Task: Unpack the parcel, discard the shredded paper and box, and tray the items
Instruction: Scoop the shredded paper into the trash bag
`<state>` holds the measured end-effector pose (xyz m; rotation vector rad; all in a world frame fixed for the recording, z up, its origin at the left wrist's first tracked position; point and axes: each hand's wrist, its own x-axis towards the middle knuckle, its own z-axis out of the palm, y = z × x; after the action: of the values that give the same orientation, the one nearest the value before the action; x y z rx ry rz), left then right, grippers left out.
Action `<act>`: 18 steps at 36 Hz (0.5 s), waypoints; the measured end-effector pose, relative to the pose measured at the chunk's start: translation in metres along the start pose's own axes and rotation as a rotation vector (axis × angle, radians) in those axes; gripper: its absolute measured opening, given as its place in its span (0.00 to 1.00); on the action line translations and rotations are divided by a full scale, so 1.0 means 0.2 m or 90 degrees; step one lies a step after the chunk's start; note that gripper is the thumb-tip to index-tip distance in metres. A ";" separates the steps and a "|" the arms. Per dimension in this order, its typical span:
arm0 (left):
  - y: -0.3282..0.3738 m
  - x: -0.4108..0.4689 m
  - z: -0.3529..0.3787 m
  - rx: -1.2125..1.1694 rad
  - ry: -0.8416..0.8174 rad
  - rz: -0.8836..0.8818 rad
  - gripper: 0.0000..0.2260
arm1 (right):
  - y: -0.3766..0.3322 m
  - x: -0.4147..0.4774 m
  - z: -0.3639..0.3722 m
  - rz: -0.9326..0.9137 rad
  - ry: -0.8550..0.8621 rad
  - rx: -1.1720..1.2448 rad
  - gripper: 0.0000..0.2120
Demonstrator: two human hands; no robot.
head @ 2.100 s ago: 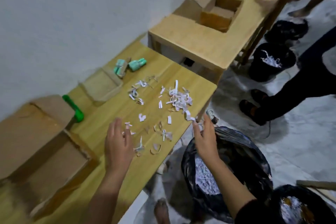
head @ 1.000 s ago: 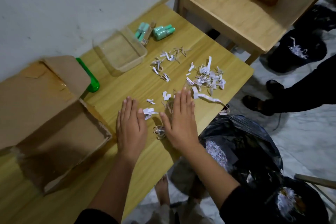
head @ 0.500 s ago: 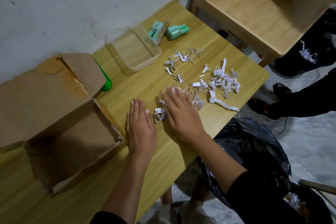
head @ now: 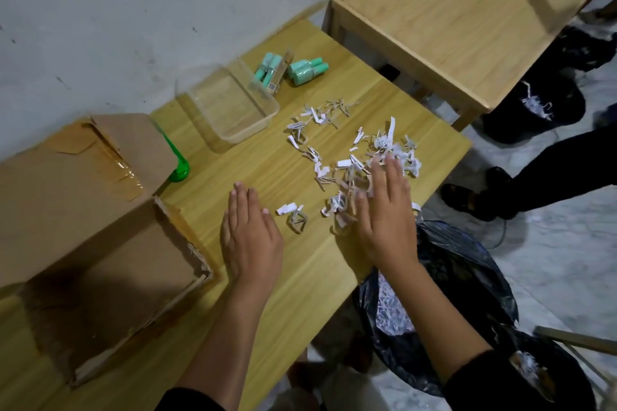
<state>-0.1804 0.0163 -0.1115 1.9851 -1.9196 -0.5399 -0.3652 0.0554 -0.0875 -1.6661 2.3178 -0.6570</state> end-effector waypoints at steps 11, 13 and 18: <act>0.11 0.05 0.09 0.084 -0.010 0.009 0.27 | 0.03 0.08 0.10 0.036 -0.166 0.005 0.39; 0.13 0.06 0.09 0.085 -0.016 0.002 0.27 | -0.01 0.12 0.12 -0.006 -0.174 0.046 0.37; 0.14 0.04 0.06 0.022 -0.010 0.022 0.26 | 0.03 0.13 0.03 -0.042 -0.090 0.112 0.32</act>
<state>-0.2115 0.0070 -0.1091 1.9710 -1.9822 -0.5178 -0.3767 0.0302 -0.0935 -1.6569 2.0536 -0.7102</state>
